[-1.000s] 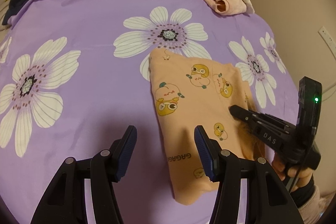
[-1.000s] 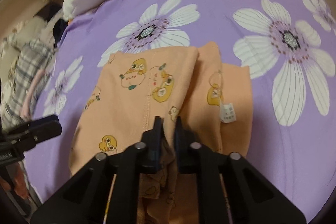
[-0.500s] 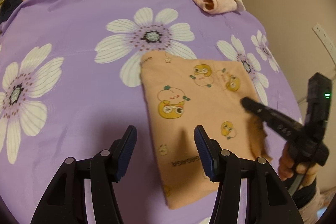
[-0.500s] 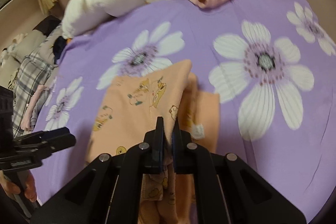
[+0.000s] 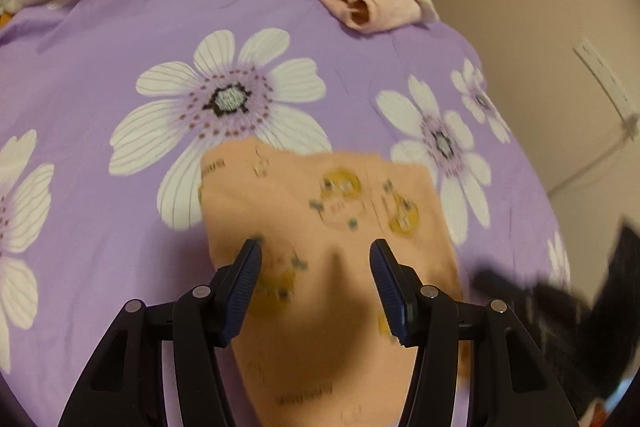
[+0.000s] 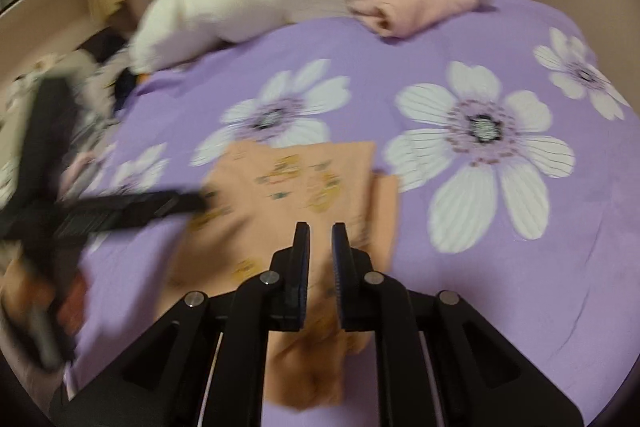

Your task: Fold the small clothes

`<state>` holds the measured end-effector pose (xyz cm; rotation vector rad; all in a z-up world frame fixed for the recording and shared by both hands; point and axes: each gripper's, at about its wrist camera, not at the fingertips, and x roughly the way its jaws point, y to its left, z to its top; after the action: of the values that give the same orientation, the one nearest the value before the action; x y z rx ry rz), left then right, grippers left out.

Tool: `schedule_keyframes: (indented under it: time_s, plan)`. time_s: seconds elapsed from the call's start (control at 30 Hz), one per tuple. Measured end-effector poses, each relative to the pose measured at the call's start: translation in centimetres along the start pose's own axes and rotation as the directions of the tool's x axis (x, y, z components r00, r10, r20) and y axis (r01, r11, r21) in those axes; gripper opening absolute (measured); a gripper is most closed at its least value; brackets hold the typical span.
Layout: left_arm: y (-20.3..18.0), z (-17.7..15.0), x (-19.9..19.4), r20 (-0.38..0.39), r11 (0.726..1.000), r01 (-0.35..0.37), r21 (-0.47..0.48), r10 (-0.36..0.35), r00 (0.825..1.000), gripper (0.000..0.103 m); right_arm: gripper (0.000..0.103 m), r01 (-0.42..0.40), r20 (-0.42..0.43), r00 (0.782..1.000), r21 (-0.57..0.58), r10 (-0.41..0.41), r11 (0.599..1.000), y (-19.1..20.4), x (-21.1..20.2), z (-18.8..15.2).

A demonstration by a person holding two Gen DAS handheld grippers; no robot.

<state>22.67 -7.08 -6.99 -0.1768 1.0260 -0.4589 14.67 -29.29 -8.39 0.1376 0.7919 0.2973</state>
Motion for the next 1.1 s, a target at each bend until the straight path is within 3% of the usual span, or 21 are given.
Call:
schedule_keyframes:
  time_s: [0.1,0.2,0.27,0.4,0.5,0.57,0.7,0.83,0.93,1.03,1.1]
  plan:
    - [0.4,1.2,1.7,-0.013,1.0,-0.002,-0.025,0.001,1.0,0.055,0.011,-0.04,-0.041,0.998,-0.075,0.037,0.996,1.5,0.1,-2.0]
    - [1.0,1.6,3.5,-0.04,0.998,-0.039,-0.045,0.037,0.999,0.055,0.01,-0.026,-0.107,0.994,-0.118,0.014,0.993,2.2,1.4,-4.1]
    - [1.6,1.6,4.6,-0.063,0.997,-0.055,-0.057,0.052,0.997,0.055,0.005,-0.007,-0.142,0.99,-0.114,-0.009,0.993,1.7,2.3,-5.2]
    - [2.4,1.7,5.8,-0.077,0.996,-0.066,-0.065,0.061,0.995,0.055,0.005,-0.023,-0.156,0.988,-0.1,0.007,0.995,1.1,2.3,-6.1]
    - [2.7,1.8,5.0,-0.067,0.995,-0.041,-0.086,0.035,0.997,0.055,0.01,-0.058,-0.156,0.987,-0.091,0.043,0.994,1.1,1.6,-5.3]
    - [2.6,1.5,4.0,-0.051,0.997,-0.025,-0.077,0.021,0.998,0.055,0.012,-0.088,-0.111,0.991,-0.059,0.081,0.994,0.7,1.0,-3.8]
    - [1.7,-0.5,1.3,-0.024,1.0,0.012,-0.013,-0.013,1.0,0.055,0.012,-0.05,-0.027,0.998,-0.008,0.05,0.999,-0.1,1.6,-0.5]
    - [0.8,-3.4,-1.1,-0.011,0.998,0.039,0.045,-0.038,0.999,0.055,0.012,-0.012,-0.003,1.0,0.053,0.012,0.999,-1.1,4.2,2.3]
    - [0.8,-4.9,-1.5,-0.029,0.998,0.048,0.049,-0.047,0.998,0.055,0.012,0.042,-0.056,0.998,0.109,-0.036,0.993,-2.5,7.0,3.4]
    - [1.2,-5.7,-0.5,-0.058,0.999,0.031,0.039,-0.029,0.998,0.055,0.005,0.095,-0.136,0.988,0.15,-0.075,0.984,-4.0,9.4,2.8]
    - [1.3,-5.9,-0.4,-0.061,0.999,0.029,0.024,-0.027,0.998,0.055,0.005,0.083,-0.127,0.99,0.181,-0.06,0.98,-4.5,9.4,2.7]
